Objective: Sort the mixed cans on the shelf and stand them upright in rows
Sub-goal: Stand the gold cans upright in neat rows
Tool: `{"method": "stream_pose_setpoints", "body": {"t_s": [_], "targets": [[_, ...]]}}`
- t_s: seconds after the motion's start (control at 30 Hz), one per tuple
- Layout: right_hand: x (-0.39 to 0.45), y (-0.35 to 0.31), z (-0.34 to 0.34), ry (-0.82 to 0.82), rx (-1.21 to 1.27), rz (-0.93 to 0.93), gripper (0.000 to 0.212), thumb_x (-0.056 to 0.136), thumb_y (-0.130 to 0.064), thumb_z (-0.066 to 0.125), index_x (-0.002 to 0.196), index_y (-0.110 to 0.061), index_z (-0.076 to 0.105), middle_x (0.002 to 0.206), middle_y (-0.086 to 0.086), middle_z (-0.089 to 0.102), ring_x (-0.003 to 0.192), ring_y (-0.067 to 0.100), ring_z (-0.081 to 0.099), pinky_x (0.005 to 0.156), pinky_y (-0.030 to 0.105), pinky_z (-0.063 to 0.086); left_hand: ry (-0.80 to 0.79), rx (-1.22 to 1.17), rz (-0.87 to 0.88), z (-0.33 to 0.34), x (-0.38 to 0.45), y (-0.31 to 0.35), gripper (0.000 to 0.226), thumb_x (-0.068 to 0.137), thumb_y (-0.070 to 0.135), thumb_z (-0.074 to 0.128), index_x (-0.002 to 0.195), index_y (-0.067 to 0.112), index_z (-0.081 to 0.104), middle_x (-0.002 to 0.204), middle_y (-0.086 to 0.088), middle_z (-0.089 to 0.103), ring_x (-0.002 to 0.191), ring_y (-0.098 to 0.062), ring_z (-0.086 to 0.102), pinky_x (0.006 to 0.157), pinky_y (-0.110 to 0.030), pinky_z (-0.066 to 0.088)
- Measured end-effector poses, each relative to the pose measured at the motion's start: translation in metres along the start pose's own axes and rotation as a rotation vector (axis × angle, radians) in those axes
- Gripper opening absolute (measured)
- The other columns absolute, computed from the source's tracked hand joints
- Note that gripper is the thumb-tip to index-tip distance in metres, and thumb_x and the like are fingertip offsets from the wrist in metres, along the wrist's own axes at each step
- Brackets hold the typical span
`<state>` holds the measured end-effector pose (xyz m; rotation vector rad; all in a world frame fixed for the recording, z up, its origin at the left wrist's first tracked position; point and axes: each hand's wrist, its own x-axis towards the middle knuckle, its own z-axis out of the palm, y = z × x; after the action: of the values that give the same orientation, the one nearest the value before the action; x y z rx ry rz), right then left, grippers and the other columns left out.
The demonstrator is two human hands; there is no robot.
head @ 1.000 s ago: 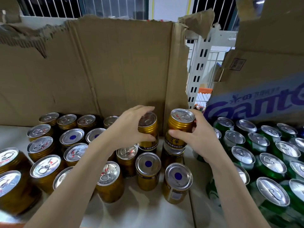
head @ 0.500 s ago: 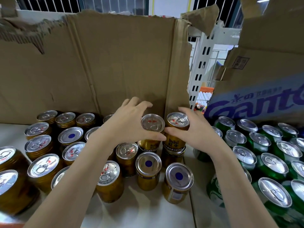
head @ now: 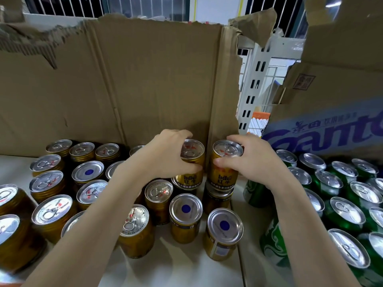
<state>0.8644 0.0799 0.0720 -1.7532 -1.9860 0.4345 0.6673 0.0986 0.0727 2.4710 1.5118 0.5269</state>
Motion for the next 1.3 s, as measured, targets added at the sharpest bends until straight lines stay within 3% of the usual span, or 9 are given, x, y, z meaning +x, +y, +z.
{"method": "stream_pose_setpoints", "body": {"t_s": [0.1, 0.27, 0.4, 0.47, 0.57, 0.67, 0.77, 1.03, 1.3], "targets": [[0.008, 0.0, -0.006, 0.071, -0.006, -0.018, 0.064, 0.076, -0.045, 0.069, 0.131, -0.019, 0.05, 0.125, 0.006, 0.05, 0.113, 0.021, 0.047, 0.085, 0.027, 0.039, -0.034, 0.102, 0.035, -0.007, 0.013, -0.003, 0.091, 0.07, 0.058, 0.068, 0.144, 0.019, 0.033, 0.142, 0.001, 0.045, 0.129, -0.019, 0.041, 0.103, -0.031, 0.034], [0.025, -0.001, -0.009, 0.131, 0.021, -0.058, 0.066, 0.073, -0.034, 0.074, 0.131, -0.017, 0.048, 0.126, 0.004, 0.046, 0.109, 0.014, 0.043, 0.082, 0.02, 0.031, -0.098, 0.216, 0.151, -0.013, 0.049, -0.003, 0.083, 0.072, 0.052, 0.071, 0.14, 0.016, 0.04, 0.136, -0.003, 0.05, 0.124, -0.02, 0.045, 0.103, -0.029, 0.03], [0.034, 0.005, -0.002, 0.155, 0.06, -0.07, 0.054, 0.068, -0.029, 0.075, 0.117, -0.017, 0.057, 0.112, 0.002, 0.05, 0.095, 0.01, 0.043, 0.074, 0.018, 0.031, -0.133, 0.205, 0.148, -0.01, 0.068, -0.007, 0.074, 0.07, 0.039, 0.076, 0.133, 0.013, 0.047, 0.123, -0.004, 0.053, 0.115, -0.022, 0.049, 0.096, -0.035, 0.041], [0.037, 0.009, 0.005, 0.164, 0.082, -0.068, 0.047, 0.068, -0.029, 0.075, 0.111, -0.018, 0.059, 0.105, 0.002, 0.05, 0.092, 0.012, 0.046, 0.066, 0.018, 0.031, -0.135, 0.219, 0.163, -0.006, 0.075, -0.01, 0.058, 0.066, 0.038, 0.078, 0.114, 0.015, 0.057, 0.102, 0.0, 0.051, 0.103, -0.022, 0.052, 0.087, -0.036, 0.045], [0.041, 0.017, 0.019, 0.164, 0.059, -0.073, 0.051, 0.069, -0.027, 0.075, 0.116, -0.016, 0.059, 0.107, 0.005, 0.047, 0.094, 0.013, 0.043, 0.065, 0.017, 0.027, -0.141, 0.231, 0.136, 0.003, 0.08, -0.014, 0.041, 0.062, 0.039, 0.078, 0.088, 0.022, 0.05, 0.091, 0.003, 0.046, 0.088, -0.018, 0.048, 0.08, -0.038, 0.047], [0.042, 0.023, 0.033, 0.12, 0.054, -0.044, 0.058, 0.07, -0.025, 0.076, 0.123, -0.013, 0.054, 0.118, 0.007, 0.042, 0.101, 0.015, 0.043, 0.077, 0.012, 0.028, -0.167, 0.237, 0.07, 0.014, 0.078, -0.016, 0.043, 0.064, 0.042, 0.078, 0.091, 0.016, 0.056, 0.094, -0.001, 0.05, 0.089, -0.021, 0.051, 0.079, -0.037, 0.047], [0.047, 0.027, 0.046, 0.096, 0.006, -0.059, 0.05, 0.069, -0.028, 0.076, 0.113, -0.01, 0.059, 0.115, 0.01, 0.049, 0.099, 0.017, 0.043, 0.067, 0.004, 0.027, -0.193, 0.217, 0.003, 0.027, 0.075, -0.02, 0.051, 0.067, 0.045, 0.078, 0.102, 0.013, 0.06, 0.102, -0.004, 0.054, 0.095, -0.023, 0.053, 0.077, -0.031, 0.044], [0.048, 0.026, 0.058, -0.014, -0.146, 0.016, 0.063, 0.075, -0.021, 0.073, 0.132, -0.019, 0.047, 0.126, 0.005, 0.051, 0.115, 0.023, 0.046, 0.092, 0.03, 0.039, -0.297, 0.202, -0.17, 0.049, 0.077, -0.024, 0.04, 0.063, 0.045, 0.081, 0.089, 0.018, 0.066, 0.094, -0.004, 0.064, 0.09, -0.025, 0.06, 0.065, -0.03, 0.042], [0.052, 0.022, 0.063, -0.071, -0.168, 0.171, 0.046, 0.08, -0.01, 0.066, 0.123, -0.012, 0.05, 0.122, 0.008, 0.051, 0.11, 0.023, 0.049, 0.084, 0.028, 0.045, -0.338, 0.141, -0.326, 0.054, 0.083, -0.016, 0.03, 0.075, 0.027, 0.076, 0.092, 0.007, 0.061, 0.09, -0.008, 0.058, 0.083, -0.026, 0.057, 0.066, -0.029, 0.045]]}}
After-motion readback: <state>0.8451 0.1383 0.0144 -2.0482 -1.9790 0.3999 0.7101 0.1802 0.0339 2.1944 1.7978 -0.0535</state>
